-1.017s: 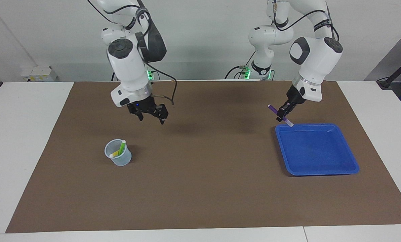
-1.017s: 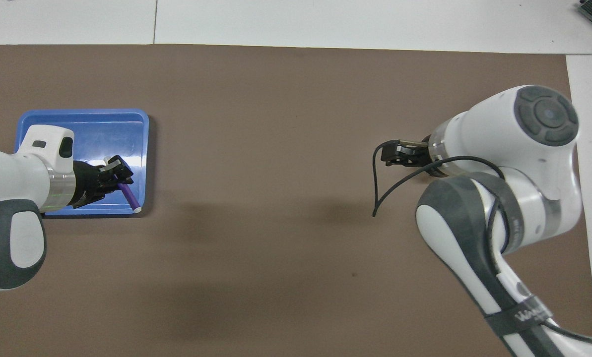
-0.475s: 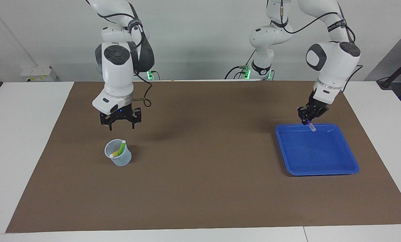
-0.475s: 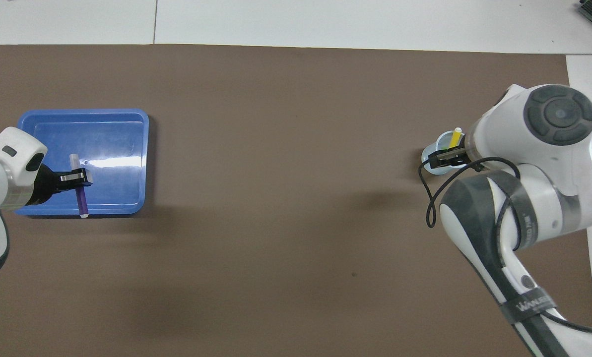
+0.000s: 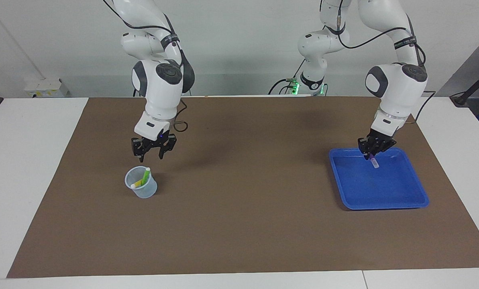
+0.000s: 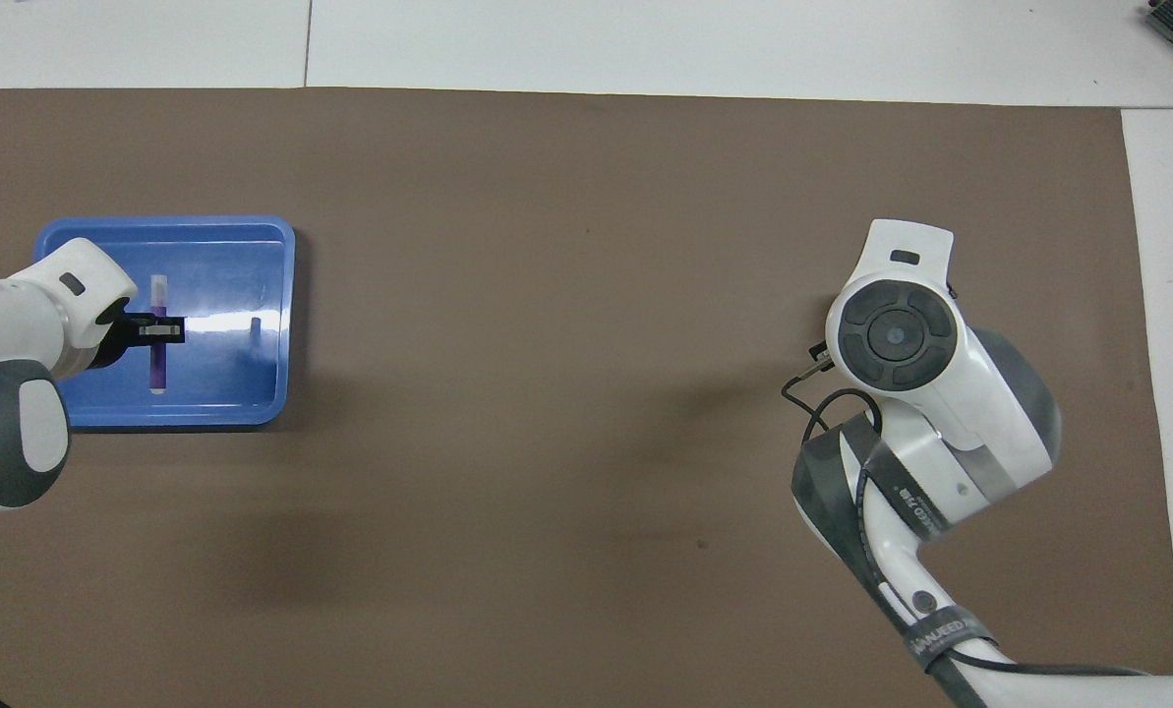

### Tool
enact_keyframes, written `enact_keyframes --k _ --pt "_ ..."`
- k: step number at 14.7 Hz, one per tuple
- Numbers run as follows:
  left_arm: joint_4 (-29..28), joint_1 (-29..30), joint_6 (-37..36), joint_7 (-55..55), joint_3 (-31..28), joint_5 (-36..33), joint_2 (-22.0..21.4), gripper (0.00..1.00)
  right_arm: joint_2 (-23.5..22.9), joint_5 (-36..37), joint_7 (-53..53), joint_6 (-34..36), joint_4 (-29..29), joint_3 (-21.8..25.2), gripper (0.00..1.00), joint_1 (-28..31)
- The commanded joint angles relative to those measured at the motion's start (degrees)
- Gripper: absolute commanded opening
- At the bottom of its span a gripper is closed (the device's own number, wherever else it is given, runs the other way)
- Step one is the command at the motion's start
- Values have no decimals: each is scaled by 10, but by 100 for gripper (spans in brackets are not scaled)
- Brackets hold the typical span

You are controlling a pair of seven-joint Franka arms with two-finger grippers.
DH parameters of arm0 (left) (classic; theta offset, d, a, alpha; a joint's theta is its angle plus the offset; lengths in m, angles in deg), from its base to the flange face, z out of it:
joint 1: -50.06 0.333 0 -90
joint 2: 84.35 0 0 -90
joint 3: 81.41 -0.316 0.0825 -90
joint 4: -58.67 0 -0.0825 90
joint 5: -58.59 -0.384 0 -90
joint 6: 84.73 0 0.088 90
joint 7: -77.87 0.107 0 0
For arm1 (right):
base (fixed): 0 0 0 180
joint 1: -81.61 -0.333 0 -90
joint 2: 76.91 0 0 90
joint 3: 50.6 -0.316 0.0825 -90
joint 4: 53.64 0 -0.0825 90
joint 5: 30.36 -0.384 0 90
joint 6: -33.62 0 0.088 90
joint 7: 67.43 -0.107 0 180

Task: Right arm passes pens to left for tray arrangement
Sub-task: 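Carry the purple pen over the blue tray with the left gripper, then lower the purple pen into the blue tray and open the left gripper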

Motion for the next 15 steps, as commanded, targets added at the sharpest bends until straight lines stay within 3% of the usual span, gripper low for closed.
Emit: enact_keyframes --k 1,3,6,9,15 --pt "16 16 52 44 5 -17 55 0 -8 23 27 -33 -19 -1 65 4" --pt "30 18 54 48 4 -18 70 0 -11 58 31 -39 -22 -1 62 4" --pt "79 71 54 66 3 -45 135 0 -11 77 31 -46 -28 -1 58 4" --pt "105 77 37 67 2 -58 141 0 -9 80 31 -60 -37 -1 53 6" --pt "98 101 12 72 1 -59 145 0 -10 101 44 -63 -37 -1 47 17"
